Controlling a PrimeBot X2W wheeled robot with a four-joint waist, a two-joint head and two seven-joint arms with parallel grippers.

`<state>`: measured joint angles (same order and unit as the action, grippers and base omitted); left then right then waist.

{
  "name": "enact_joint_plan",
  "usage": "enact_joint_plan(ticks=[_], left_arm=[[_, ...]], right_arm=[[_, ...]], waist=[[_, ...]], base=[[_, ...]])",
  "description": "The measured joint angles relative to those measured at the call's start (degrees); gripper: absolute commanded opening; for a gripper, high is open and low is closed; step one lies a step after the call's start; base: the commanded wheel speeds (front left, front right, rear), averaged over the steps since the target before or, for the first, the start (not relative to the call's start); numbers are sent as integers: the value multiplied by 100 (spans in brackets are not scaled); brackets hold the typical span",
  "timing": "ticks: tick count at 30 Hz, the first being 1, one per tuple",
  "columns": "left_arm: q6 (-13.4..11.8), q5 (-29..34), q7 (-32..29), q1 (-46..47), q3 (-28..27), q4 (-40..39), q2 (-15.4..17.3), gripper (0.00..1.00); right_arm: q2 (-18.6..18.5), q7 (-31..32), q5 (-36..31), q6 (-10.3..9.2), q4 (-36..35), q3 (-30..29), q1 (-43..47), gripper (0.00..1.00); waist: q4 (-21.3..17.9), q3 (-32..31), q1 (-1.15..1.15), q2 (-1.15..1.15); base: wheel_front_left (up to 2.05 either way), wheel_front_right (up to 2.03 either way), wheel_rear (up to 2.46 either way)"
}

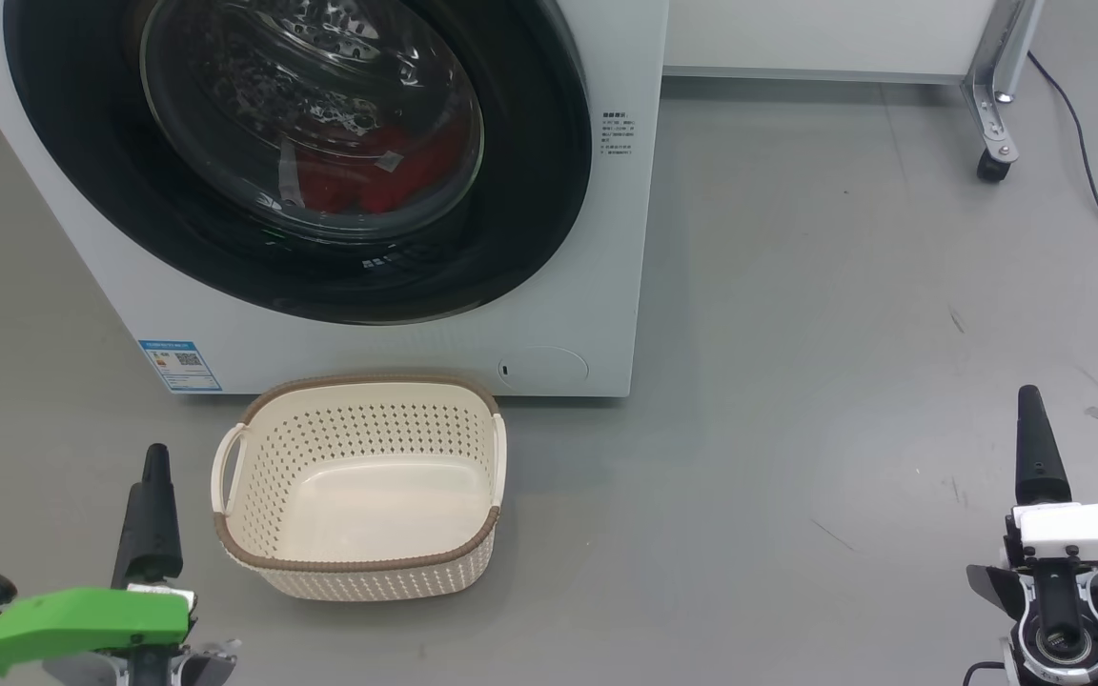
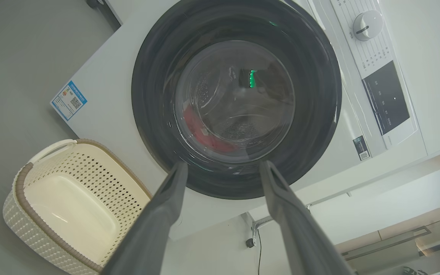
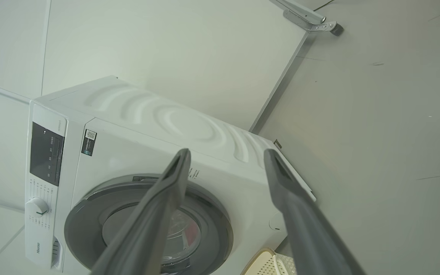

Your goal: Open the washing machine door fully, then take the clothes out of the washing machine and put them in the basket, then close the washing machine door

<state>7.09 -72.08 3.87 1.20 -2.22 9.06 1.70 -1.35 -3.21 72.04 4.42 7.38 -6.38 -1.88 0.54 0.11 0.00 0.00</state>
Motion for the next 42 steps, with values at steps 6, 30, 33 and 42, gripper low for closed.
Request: enact_joint_plan(ticks=[6,30,33,42], left_arm=[[0,682,109,0,46,-213,1,100],[-310,3698,545,-23,679,-380,20,100],[-371,4039,588,-26,771,-389,21,100],[-549,5126,757,-33,1009,-397,27,100]], right_arm=[[-5,-120,-426,-75,-144,105,-1,100],[-43,-578,-2773,-514,-353,692,2,100],[-57,-631,-3074,-568,-352,757,2,100],[-200,-805,-4005,-719,-288,1048,3,100]], waist=[[12,2,0,0],[21,16,0,0],[29,15,0,0],[49,11,0,0]], base=[[0,0,0],[0,0,0],[0,0,0],[0,0,0]])
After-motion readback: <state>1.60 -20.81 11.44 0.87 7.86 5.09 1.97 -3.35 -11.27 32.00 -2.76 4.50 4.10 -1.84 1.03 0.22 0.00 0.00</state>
